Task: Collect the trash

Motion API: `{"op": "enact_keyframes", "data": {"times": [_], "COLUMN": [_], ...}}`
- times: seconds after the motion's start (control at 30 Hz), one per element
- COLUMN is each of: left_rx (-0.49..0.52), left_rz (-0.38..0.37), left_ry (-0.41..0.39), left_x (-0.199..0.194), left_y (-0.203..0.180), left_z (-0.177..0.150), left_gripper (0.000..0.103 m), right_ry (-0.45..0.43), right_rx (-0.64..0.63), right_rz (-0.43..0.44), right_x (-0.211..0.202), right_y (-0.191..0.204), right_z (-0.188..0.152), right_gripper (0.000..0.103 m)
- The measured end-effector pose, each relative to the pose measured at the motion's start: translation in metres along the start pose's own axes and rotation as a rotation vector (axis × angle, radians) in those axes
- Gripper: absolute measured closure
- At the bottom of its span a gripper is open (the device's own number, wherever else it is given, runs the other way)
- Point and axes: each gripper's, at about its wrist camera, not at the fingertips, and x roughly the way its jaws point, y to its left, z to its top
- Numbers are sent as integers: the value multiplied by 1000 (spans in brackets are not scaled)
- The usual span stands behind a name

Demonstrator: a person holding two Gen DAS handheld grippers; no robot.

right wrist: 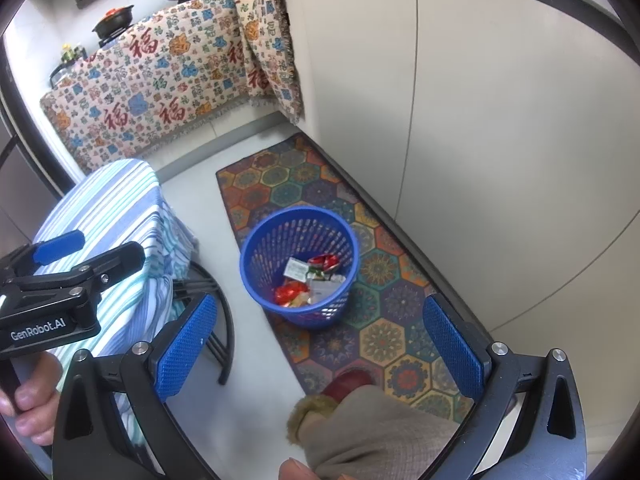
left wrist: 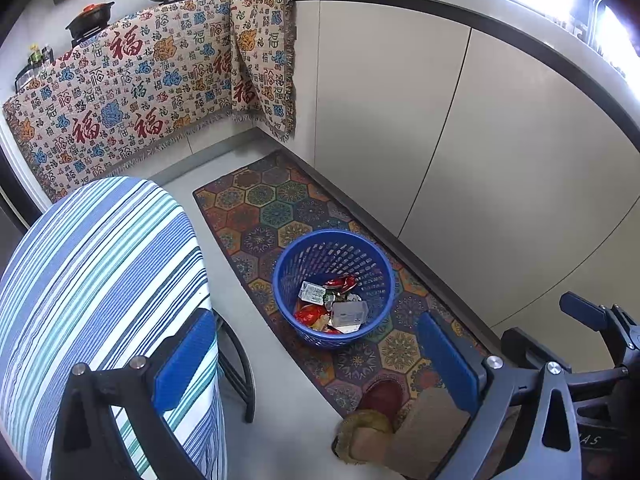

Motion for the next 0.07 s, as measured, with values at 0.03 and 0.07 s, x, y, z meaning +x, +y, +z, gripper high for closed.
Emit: {"op": "enact_keyframes", "data": {"times": [0.03, 0.07], "left_rx": [7, 14], "left_rz": [5, 10], "left_ry": [-7, -12], "left_x": [0, 0], "left_y": [-2, -3], "left_z": [-2, -3], "left_gripper": [0, 0], "right_ry": [1, 1], "right_rx": [1, 1], "right_rz": [-1, -2], "right_x": [0, 1], "right_y": [0, -2], "right_z": [0, 0], "right_gripper": [0, 0]}}
